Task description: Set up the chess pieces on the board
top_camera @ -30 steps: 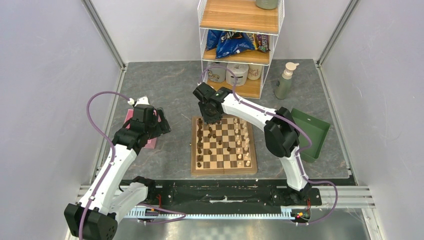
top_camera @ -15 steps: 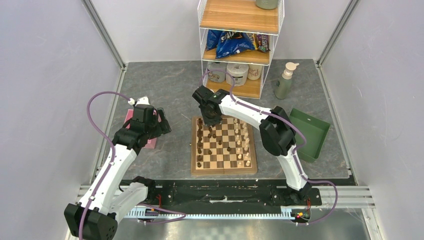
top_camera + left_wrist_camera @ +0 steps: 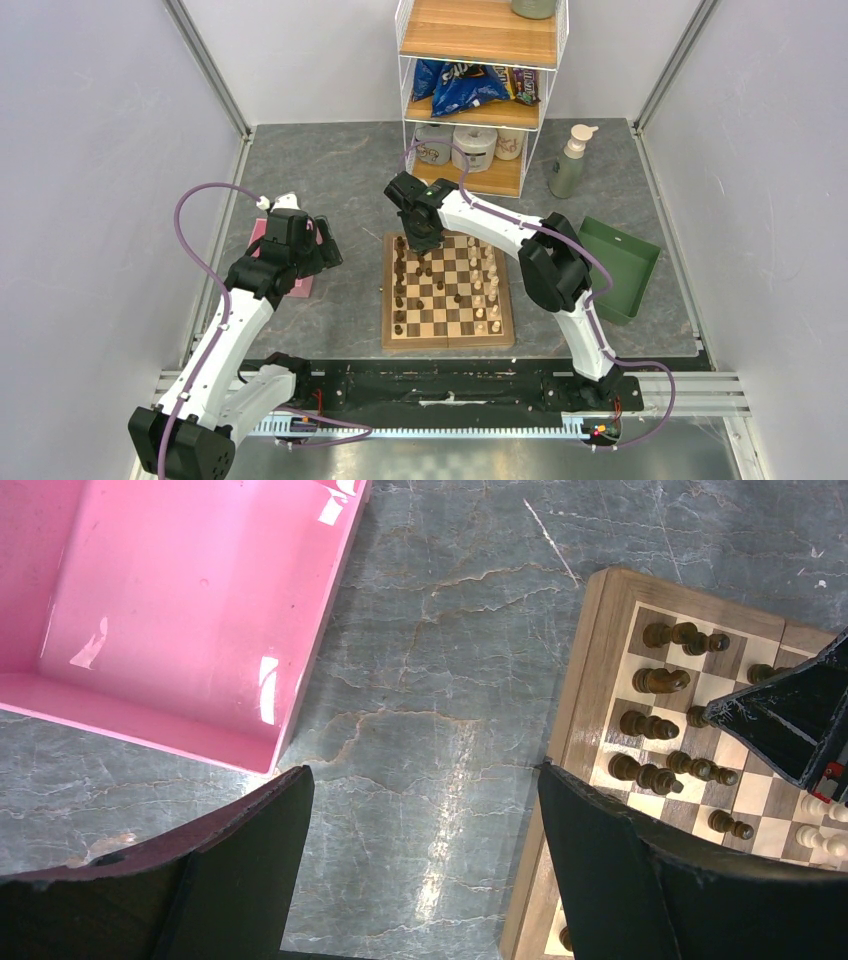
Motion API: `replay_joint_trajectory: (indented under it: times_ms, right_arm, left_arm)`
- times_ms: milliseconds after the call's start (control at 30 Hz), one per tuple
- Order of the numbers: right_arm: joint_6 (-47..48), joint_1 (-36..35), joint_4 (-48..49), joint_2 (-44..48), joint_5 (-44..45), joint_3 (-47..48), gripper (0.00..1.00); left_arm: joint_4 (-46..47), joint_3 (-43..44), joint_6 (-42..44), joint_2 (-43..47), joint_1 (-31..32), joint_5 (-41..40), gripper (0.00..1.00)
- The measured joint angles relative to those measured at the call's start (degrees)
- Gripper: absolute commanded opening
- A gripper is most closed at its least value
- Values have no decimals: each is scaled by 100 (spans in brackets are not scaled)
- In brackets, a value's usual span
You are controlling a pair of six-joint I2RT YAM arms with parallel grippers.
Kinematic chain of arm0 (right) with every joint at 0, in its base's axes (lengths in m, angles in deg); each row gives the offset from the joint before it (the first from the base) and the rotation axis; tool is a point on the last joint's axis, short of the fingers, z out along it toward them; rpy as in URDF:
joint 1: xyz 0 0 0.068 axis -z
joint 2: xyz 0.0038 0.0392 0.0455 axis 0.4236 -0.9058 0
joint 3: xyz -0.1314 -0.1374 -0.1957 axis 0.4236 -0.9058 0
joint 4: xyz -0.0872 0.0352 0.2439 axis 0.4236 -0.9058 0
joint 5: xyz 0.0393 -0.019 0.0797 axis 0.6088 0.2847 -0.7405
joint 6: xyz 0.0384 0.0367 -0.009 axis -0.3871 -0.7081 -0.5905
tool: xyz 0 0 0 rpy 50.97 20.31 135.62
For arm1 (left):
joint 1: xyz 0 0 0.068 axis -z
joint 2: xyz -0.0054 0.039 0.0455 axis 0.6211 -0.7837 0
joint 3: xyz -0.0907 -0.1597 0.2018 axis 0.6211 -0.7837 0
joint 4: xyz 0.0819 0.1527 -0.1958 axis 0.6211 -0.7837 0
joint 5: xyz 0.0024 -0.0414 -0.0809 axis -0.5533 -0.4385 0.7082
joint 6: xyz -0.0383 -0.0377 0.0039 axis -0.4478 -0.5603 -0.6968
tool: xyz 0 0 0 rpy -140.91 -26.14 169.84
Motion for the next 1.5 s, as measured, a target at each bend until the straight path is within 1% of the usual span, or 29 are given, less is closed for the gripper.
replay_joint_trajectory:
  times_ms: [867, 1033, 1133, 1267, 1500]
  right_arm:
    - [-129, -13, 348, -151, 70, 175, 17]
    - [-151, -11, 354, -160, 70, 186, 23]
    - [-155, -17, 356, -160, 70, 186, 31]
    - [-153, -35, 354, -160, 70, 186, 37]
    - [-140, -63, 400, -76, 184, 98, 42]
  left_arm:
    - [0, 0, 0, -13, -35, 0, 89]
    - [0, 0, 0, -33, -37, 4, 89]
    - [2, 0, 0, -33, -37, 9, 89]
    - [4, 0, 0, -33, -39, 31, 89]
    - [20, 0, 2, -35, -63, 44, 89]
